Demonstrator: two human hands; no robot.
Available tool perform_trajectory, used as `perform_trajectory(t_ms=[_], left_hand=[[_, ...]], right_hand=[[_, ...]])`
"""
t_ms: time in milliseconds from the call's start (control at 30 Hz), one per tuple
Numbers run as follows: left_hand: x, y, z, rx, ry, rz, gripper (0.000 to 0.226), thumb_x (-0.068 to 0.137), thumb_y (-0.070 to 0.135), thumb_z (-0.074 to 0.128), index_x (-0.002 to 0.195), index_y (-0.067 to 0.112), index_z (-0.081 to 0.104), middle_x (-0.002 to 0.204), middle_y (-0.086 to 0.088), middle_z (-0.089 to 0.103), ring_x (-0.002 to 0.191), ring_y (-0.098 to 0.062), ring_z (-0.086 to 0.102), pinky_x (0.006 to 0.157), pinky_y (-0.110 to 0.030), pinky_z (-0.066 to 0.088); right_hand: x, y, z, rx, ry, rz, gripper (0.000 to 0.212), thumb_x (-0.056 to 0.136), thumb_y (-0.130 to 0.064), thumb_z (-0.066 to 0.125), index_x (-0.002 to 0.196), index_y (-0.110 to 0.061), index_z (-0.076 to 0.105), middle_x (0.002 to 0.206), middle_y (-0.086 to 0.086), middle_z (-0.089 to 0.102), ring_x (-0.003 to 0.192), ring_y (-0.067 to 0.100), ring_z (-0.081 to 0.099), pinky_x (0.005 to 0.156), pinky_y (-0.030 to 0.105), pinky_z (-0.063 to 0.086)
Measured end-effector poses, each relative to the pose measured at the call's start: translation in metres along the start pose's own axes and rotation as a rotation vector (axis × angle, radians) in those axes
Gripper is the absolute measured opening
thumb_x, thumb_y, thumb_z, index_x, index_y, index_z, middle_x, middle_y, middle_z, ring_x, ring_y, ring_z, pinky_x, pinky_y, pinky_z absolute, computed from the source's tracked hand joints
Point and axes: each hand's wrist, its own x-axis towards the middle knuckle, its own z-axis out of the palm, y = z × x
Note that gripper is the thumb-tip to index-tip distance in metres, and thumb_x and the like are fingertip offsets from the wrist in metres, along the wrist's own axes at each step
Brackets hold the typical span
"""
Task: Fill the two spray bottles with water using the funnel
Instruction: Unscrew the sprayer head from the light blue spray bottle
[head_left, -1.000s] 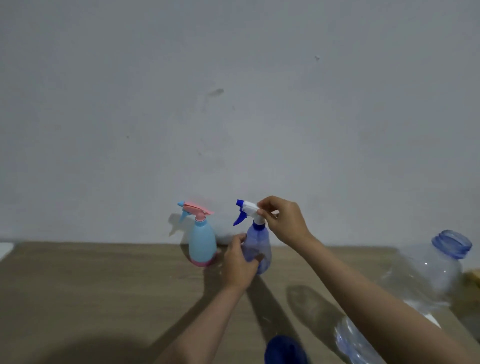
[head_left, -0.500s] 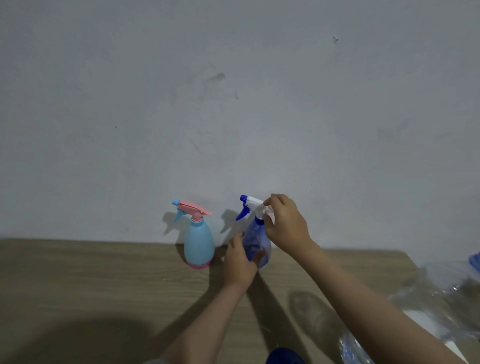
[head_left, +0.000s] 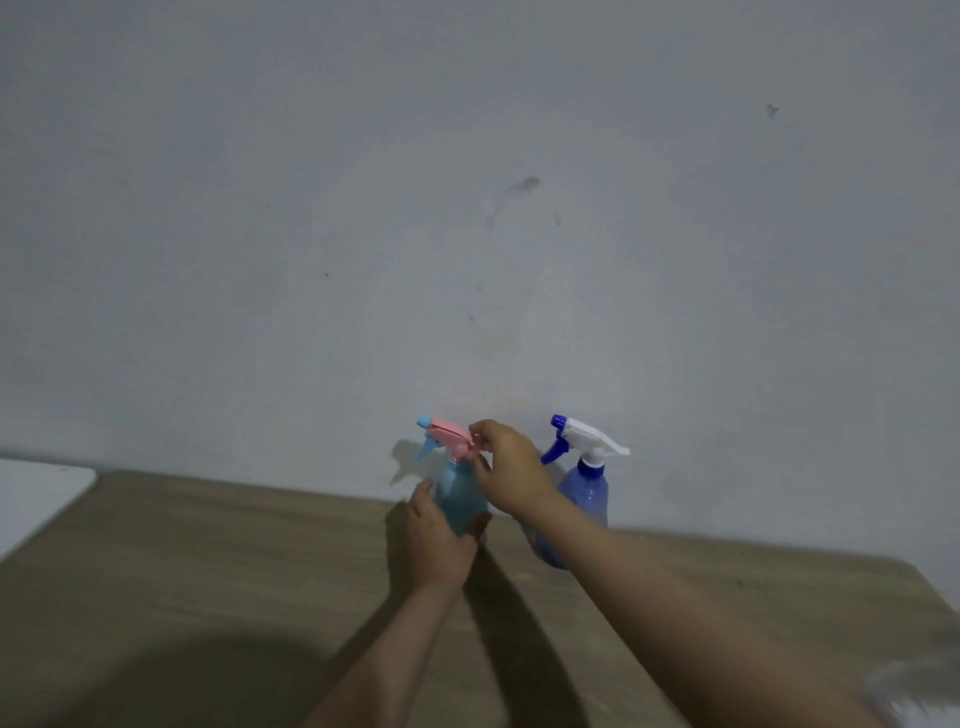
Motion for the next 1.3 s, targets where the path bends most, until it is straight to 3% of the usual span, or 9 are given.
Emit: perform_trajectory(t_ms=[167, 400, 500, 567, 733, 900, 1100, 1300], left_hand=[[0.007, 0.005, -0.002, -0.055, -0.107, -0.021, 0.062, 0.078, 0.022, 0.076, 0.13, 0.014, 0.043, 0.126, -0.004, 0.057, 0.115, -0.022, 0.056, 0.081, -0.028, 0.051], [-0.034, 0.022, -0.021, -0.193, -0.146, 0.042, 0.064, 0.067, 0.027, 0.085, 0.118, 0.02, 0.047, 0.105, 0.01, 0.055, 0.091, -0.007, 0.051, 0.057, -0.006, 0.035], [-0.063, 0.023, -0.016, -0.339, -0.194, 0.007, 0.064, 0.059, 0.025, 0.09, 0.108, 0.018, 0.05, 0.1, 0.009, 0.057, 0.096, -0.014, 0.061, 0.062, -0.009, 0.041], [-0.087, 0.027, -0.015, -0.319, -0.236, -0.006, 0.065, 0.056, 0.031, 0.091, 0.107, 0.021, 0.05, 0.099, 0.011, 0.058, 0.096, -0.013, 0.061, 0.063, -0.012, 0.043], [-0.135, 0.031, -0.022, -0.231, -0.354, -0.008, 0.066, 0.062, 0.042, 0.086, 0.112, 0.024, 0.048, 0.105, 0.011, 0.058, 0.09, -0.006, 0.056, 0.052, -0.008, 0.04], [-0.156, 0.027, -0.024, -0.183, -0.424, 0.013, 0.065, 0.066, 0.038, 0.084, 0.115, 0.022, 0.045, 0.109, 0.01, 0.057, 0.094, -0.006, 0.056, 0.052, -0.01, 0.045], [-0.163, 0.026, -0.021, -0.113, -0.401, 0.03, 0.06, 0.072, 0.031, 0.082, 0.118, 0.021, 0.045, 0.117, 0.004, 0.058, 0.107, -0.012, 0.059, 0.061, -0.012, 0.043], [-0.165, 0.021, -0.017, -0.108, -0.369, 0.033, 0.055, 0.071, 0.022, 0.082, 0.115, 0.022, 0.049, 0.119, 0.003, 0.061, 0.11, -0.012, 0.059, 0.063, -0.01, 0.044]], right_hand=[[0.001, -0.005, 0.009, 0.077, 0.12, 0.101, 0.015, 0.093, -0.012, 0.054, 0.106, -0.008, 0.06, 0.101, 0.01, 0.068, 0.084, 0.017, 0.059, 0.071, 0.024, 0.044], [-0.048, -0.009, -0.028, 0.174, 0.246, 0.025, 0.015, 0.093, -0.016, 0.056, 0.106, -0.012, 0.065, 0.095, -0.001, 0.07, 0.086, 0.01, 0.062, 0.078, 0.023, 0.053], [-0.08, 0.001, -0.046, 0.192, 0.305, 0.049, 0.015, 0.092, -0.015, 0.06, 0.105, -0.016, 0.067, 0.093, -0.007, 0.069, 0.082, 0.003, 0.062, 0.075, 0.012, 0.049], [-0.105, 0.009, -0.054, 0.199, 0.321, 0.053, 0.015, 0.09, -0.013, 0.061, 0.103, -0.016, 0.068, 0.09, -0.009, 0.068, 0.078, 0.0, 0.062, 0.07, 0.007, 0.047], [-0.155, 0.03, -0.061, 0.173, 0.306, 0.081, 0.014, 0.088, -0.013, 0.064, 0.099, -0.021, 0.069, 0.085, -0.011, 0.068, 0.077, 0.003, 0.063, 0.067, 0.017, 0.051], [-0.183, 0.033, -0.059, 0.21, 0.25, 0.1, 0.014, 0.09, -0.012, 0.062, 0.101, -0.02, 0.066, 0.083, -0.024, 0.059, 0.08, -0.008, 0.059, 0.067, 0.008, 0.046], [-0.196, 0.034, -0.044, 0.502, 0.366, 0.281, 0.032, 0.077, -0.022, 0.079, 0.101, -0.022, 0.059, 0.092, -0.009, 0.067, 0.083, 0.004, 0.065, 0.069, 0.015, 0.053], [-0.191, 0.037, -0.023, 0.448, 0.353, 0.39, 0.047, 0.063, -0.032, 0.087, 0.1, -0.023, 0.06, 0.094, -0.01, 0.066, 0.087, 0.003, 0.062, 0.071, 0.02, 0.055]])
